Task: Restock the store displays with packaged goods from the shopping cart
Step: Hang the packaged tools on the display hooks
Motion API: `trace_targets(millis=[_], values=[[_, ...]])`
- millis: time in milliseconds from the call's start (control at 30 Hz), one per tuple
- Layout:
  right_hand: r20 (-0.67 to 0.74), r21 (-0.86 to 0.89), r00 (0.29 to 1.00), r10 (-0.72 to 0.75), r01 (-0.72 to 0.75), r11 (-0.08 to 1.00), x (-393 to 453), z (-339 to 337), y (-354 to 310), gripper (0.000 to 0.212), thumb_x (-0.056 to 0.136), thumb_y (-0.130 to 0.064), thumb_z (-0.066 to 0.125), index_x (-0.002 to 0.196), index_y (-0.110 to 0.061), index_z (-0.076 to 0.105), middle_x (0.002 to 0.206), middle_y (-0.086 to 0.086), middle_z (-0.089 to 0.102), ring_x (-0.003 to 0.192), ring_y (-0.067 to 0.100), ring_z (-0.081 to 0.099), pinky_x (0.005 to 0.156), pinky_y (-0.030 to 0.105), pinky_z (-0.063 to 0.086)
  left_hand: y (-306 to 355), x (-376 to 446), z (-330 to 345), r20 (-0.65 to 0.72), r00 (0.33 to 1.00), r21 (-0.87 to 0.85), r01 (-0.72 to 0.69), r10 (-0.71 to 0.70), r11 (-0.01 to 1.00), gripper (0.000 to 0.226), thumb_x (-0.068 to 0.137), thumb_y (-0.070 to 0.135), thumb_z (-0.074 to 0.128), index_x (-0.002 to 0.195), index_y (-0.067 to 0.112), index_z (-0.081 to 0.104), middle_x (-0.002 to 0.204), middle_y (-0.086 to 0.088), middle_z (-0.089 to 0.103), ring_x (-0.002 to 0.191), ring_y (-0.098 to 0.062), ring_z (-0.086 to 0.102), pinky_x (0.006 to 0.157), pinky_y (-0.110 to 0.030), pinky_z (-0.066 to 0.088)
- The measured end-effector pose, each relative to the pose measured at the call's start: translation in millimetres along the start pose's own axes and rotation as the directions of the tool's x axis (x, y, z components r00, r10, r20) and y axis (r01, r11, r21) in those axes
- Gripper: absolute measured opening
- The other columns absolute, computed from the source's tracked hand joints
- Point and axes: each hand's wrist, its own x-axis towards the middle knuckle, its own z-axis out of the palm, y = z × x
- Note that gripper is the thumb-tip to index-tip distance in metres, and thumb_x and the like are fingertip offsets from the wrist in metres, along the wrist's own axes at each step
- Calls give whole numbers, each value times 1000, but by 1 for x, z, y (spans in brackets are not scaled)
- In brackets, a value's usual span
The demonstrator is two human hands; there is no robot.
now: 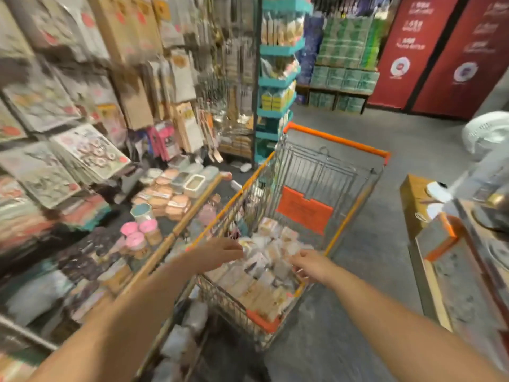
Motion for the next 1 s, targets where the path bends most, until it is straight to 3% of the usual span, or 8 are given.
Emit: trace_targets(millis=[100,167,300,467,633,833,933,1000], values=[[38,2,998,44,-44,999,33,6,25,34,101,-22,50,68,-16,49,63,7,49,47,13,40,37,18,28,-26,46,32,64,993,-81,104,-99,991,29,92,49,59,111,28,66,108,4,68,99,-14,65,91,-28,49],[60,17,996,71,-72,997,62,11,34,33,100,-15,49,67,-16,48,57,4,47,42,11,39,34,15,25,-41,75,43,118,983,-140,155,-139,978,25,99,40,55,118,26,61,111,7,63,95,-10,63,74,-17,46],[106,63,989,99,-106,992,119,16,25,28,98,-5,47,72,-12,45,63,3,43,38,2,39,35,13,27,-80,136,52,187,954,-243,277,-235,930,12,100,37,52,99,28,61,108,3,61,87,-10,58,65,-21,43],[169,148,953,251,-276,950,192,29,27,20,101,-17,49,82,-11,51,71,11,49,61,15,48,59,27,36,-121,198,54,180,907,-325,420,-381,847,62,91,54,55,122,2,62,114,-15,62,105,-30,60,84,-36,45],[226,351,865,448,-501,791,249,67,59,22,90,-37,65,86,-17,57,84,7,61,56,9,58,48,20,43,-150,241,75,203,855,-403,517,-477,755,98,71,76,64,143,12,49,152,-7,40,140,-27,39,116,-37,29],[267,527,792,549,-597,604,299,121,89,24,92,-34,66,108,-16,64,103,5,62,89,21,62,61,29,52,-194,268,116,122,794,-295,602,-596,742,46,91,44,62,122,10,59,123,-14,62,112,-32,59,97,-46,49],[260,493,756,601,-639,590,330,147,100,80,67,-60,82,125,-7,61,122,11,63,112,32,62,92,45,52,-206,273,121,6,733,-167,671,-680,722,35,85,37,59,112,14,60,101,-7,65,89,-26,62,76,-37,52],[248,501,728,639,-661,559,339,155,93,77,77,-50,80,132,-3,53,129,11,61,118,32,60,95,39,47,-207,272,125,-34,737,-72,672,-675,737,45,86,42,62,124,18,58,118,-7,63,104,-26,60,89,-39,51]])
